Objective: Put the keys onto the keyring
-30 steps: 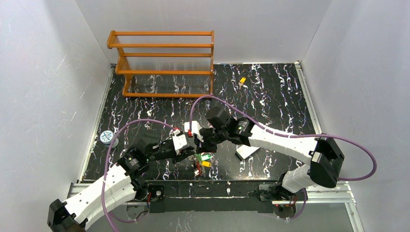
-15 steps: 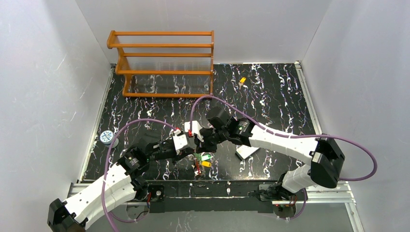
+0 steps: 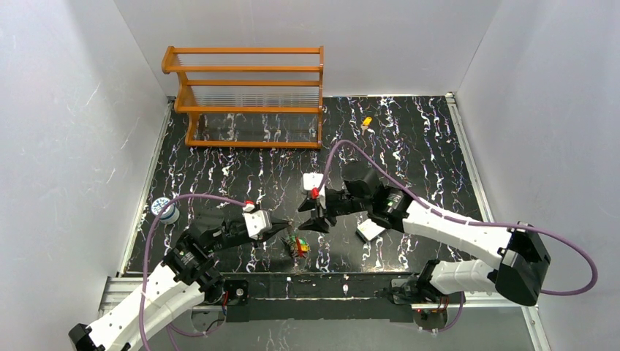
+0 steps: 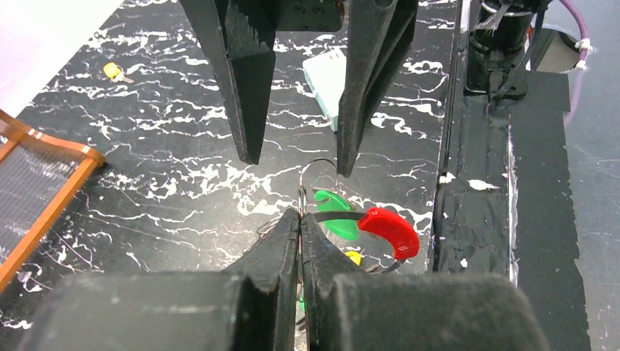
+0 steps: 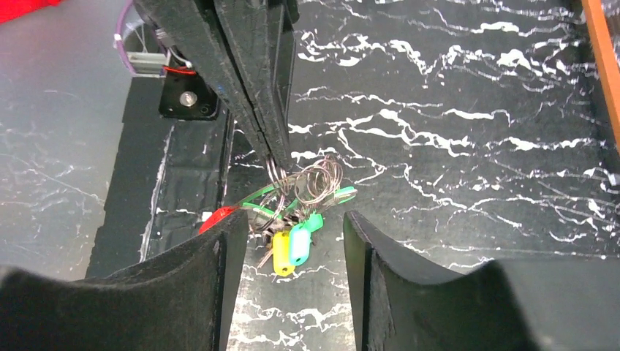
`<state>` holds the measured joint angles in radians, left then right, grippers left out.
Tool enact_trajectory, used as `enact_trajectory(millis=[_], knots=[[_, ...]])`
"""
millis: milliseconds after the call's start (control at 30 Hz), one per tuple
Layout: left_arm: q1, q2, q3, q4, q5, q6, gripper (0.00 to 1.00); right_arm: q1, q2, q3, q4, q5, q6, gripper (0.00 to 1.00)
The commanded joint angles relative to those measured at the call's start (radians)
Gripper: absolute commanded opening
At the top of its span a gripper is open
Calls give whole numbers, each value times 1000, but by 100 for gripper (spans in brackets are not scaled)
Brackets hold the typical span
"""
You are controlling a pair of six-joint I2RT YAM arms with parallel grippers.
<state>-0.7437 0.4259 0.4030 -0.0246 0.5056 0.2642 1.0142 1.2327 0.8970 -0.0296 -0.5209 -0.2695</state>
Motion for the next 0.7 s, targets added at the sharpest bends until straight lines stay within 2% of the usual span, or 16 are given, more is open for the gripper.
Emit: enact_trajectory(millis=[0, 167, 300, 467, 667], knots=[[-5, -34, -16, 89, 36, -7, 0, -20, -59, -48, 187, -150, 40, 59], [-6, -49, -21, 111, 64, -10, 0, -21, -90, -89, 288, -200, 64, 54], [-6, -52, -26, 122, 71, -15, 0, -21, -80, -89, 297, -205, 63, 50], [-6, -51, -26, 127, 82, -17, 0, -22, -48, -84, 321, -224, 74, 40], [-6, -53, -27, 132, 86, -17, 0, -22, -15, -81, 335, -212, 76, 36]])
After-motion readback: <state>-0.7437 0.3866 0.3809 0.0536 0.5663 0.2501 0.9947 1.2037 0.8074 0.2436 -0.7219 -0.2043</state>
